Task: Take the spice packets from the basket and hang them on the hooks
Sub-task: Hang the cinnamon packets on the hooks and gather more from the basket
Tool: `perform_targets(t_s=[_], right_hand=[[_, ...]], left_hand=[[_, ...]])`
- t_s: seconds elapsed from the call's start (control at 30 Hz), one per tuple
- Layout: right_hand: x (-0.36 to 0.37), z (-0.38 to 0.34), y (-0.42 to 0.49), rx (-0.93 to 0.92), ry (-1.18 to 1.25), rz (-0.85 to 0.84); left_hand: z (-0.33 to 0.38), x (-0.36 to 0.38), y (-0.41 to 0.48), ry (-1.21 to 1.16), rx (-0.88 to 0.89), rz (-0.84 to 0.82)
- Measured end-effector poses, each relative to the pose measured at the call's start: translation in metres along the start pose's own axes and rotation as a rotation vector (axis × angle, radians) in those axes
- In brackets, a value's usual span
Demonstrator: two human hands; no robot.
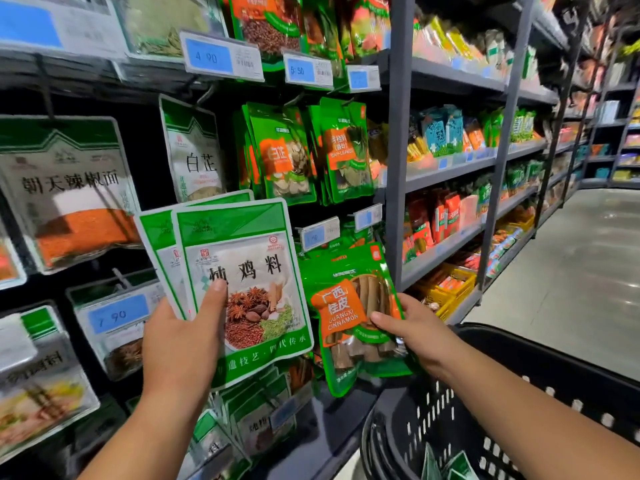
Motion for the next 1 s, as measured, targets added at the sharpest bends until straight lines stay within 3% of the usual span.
perform_targets(t_s=[0.57,1.0], right_hand=[[0.047,0.026,0.071,0.019,0.117,-0.117],[0.037,0.027,0.074,0.063,0.143,-0.025]], left_hand=[[-0.008,0.009,0.035,0.017,0.066,0.084],[-0.008,0.010,0.036,-0.034,0.051,0.046]])
Point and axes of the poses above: each hand's wrist, its own y-axis towards the middle knuckle, its own x-axis out of the palm, z = x × y, the point moved 3 cm from there along y, towards the middle knuckle, and after that the axes turned 9 degrees about -x, right-handed, at the moved point
